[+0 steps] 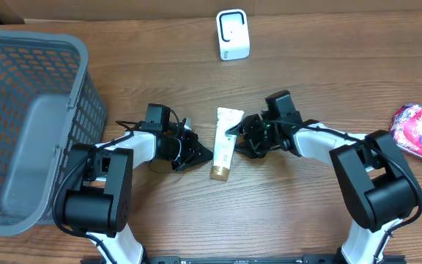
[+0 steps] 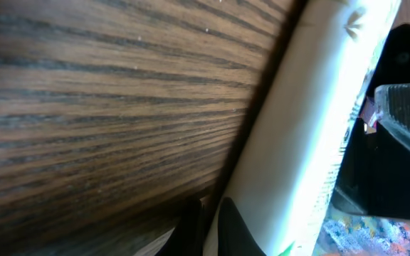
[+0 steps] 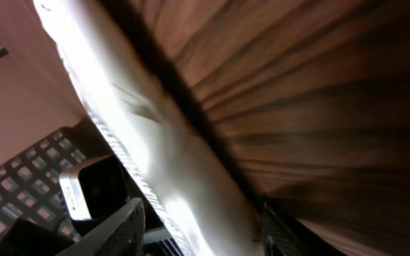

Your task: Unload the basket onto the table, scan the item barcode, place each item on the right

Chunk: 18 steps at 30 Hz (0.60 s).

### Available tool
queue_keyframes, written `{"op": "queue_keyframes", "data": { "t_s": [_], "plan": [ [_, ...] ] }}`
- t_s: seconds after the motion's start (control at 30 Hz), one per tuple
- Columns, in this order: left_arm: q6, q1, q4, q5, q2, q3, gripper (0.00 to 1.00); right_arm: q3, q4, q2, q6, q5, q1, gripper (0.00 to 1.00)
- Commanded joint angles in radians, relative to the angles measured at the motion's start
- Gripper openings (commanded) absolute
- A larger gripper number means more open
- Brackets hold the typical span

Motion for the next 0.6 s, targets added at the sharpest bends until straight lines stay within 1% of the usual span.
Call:
{"op": "queue_keyframes", "data": {
  "t_s": [0.0,0.03,0.1,0.17,0.2,0.33,0.4,0.47,0.53,0.57],
  "plan": [
    [-0.005,-0.003,-0.011,-0.052,0.04,-0.012,0.04,-0.068,-0.019,0.109,0.016,0.254,0.076,0.56],
    [-0.005,-0.003,-0.014,-0.052,0.04,-0.012,0.04,-0.068,-0.019,0.109,0.016,0.266,0.084,0.58],
    [-0.005,-0.003,-0.019,-0.052,0.04,-0.012,0.04,-0.068,-0.021,0.109,0.011,0.265,0.084,0.57],
    [-0.005,-0.002,-0.021,-0.053,0.04,-0.012,0.04,-0.068,-0.024,0.109,-0.013,0.261,0.079,0.46],
    [-0.005,-0.002,-0.021,-0.053,0.04,-0.012,0.04,-0.068,-0.025,0.109,-0.022,0.257,0.076,0.43],
    [-0.005,0.0,-0.021,-0.068,0.04,-0.012,0.04,-0.068,-0.049,0.109,-0.038,0.246,0.068,0.4],
    [-0.011,0.011,-0.021,-0.111,0.04,-0.012,0.04,-0.068,-0.058,0.109,-0.038,0.246,0.064,0.41],
    [-0.026,0.026,-0.021,-0.149,0.04,-0.012,0.04,-0.068,-0.062,0.109,-0.037,0.244,0.061,0.47],
    [-0.05,0.046,-0.015,-0.176,0.04,-0.012,0.04,-0.068,-0.062,0.109,-0.037,0.239,0.06,0.59],
    [-0.065,0.056,-0.002,-0.175,0.04,-0.012,0.04,-0.068,-0.061,0.109,-0.037,0.238,0.061,0.6]
  ]
}}
